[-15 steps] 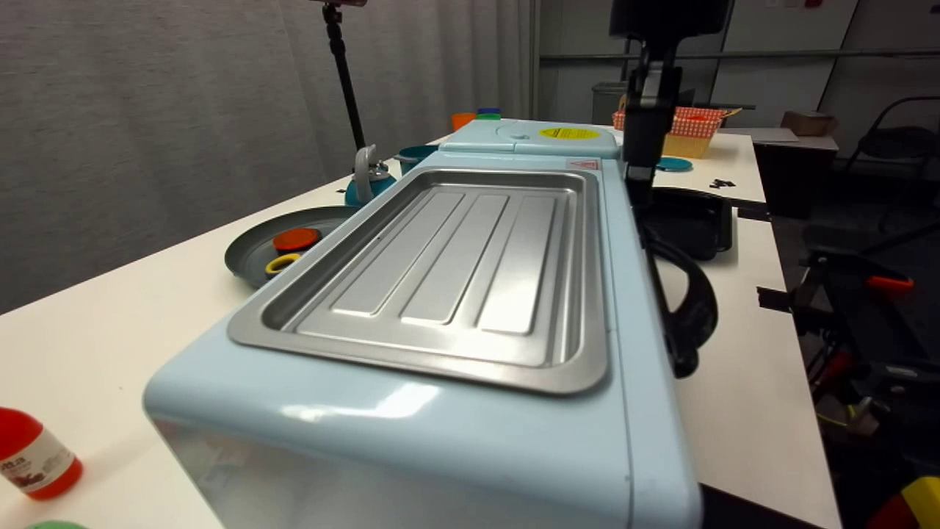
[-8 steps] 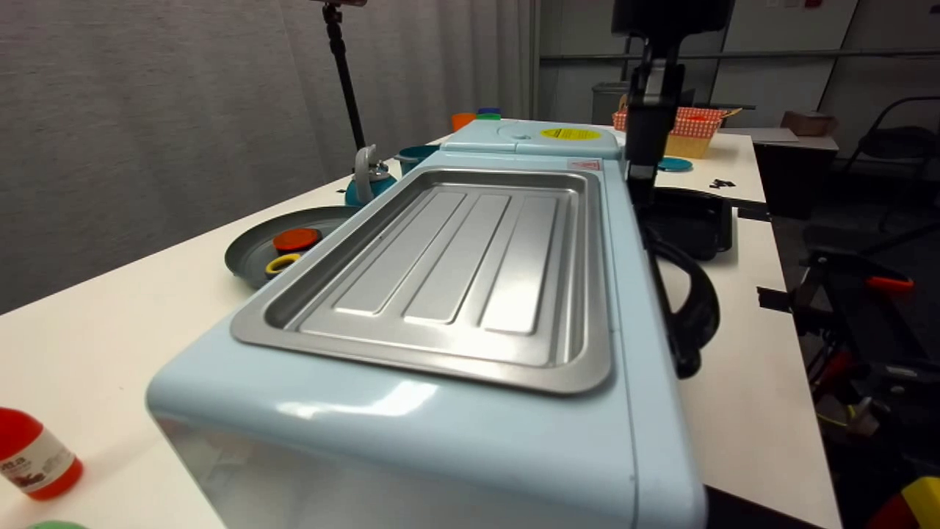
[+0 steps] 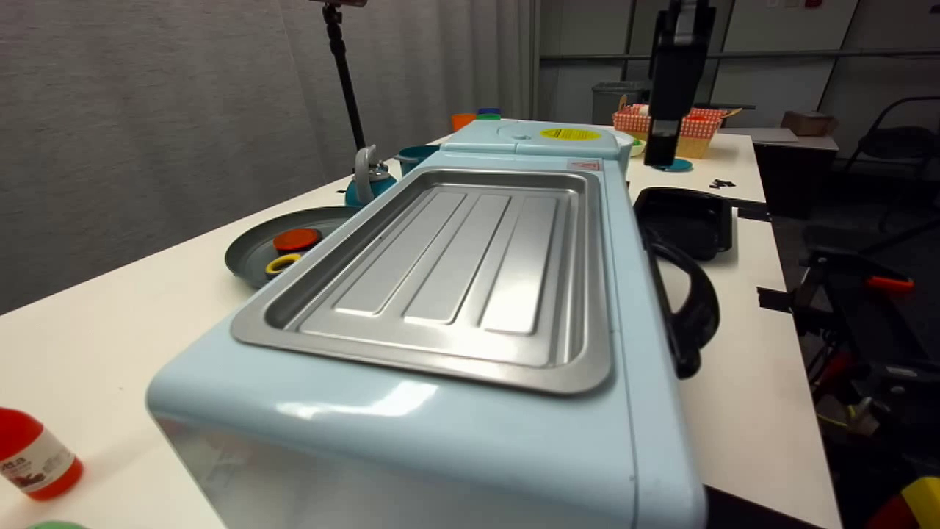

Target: Turn on the switch and press the button

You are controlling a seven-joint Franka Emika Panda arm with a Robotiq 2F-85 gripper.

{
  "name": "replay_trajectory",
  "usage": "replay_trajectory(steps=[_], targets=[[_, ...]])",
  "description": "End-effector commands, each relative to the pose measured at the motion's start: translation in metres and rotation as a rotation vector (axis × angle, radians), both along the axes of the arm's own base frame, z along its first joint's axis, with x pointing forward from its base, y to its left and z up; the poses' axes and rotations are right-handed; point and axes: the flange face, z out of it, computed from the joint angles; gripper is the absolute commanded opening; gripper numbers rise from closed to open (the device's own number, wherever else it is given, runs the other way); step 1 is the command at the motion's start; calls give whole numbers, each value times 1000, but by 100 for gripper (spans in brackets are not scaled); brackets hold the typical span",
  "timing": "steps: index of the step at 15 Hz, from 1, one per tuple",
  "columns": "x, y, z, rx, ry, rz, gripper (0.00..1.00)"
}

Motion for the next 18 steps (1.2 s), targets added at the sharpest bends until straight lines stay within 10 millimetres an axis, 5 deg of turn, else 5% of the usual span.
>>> replay_trajectory(steps=[1, 18], targets=[[-6, -2, 24, -20, -38, -17, 0], [77, -37, 59, 6, -115, -145, 0]])
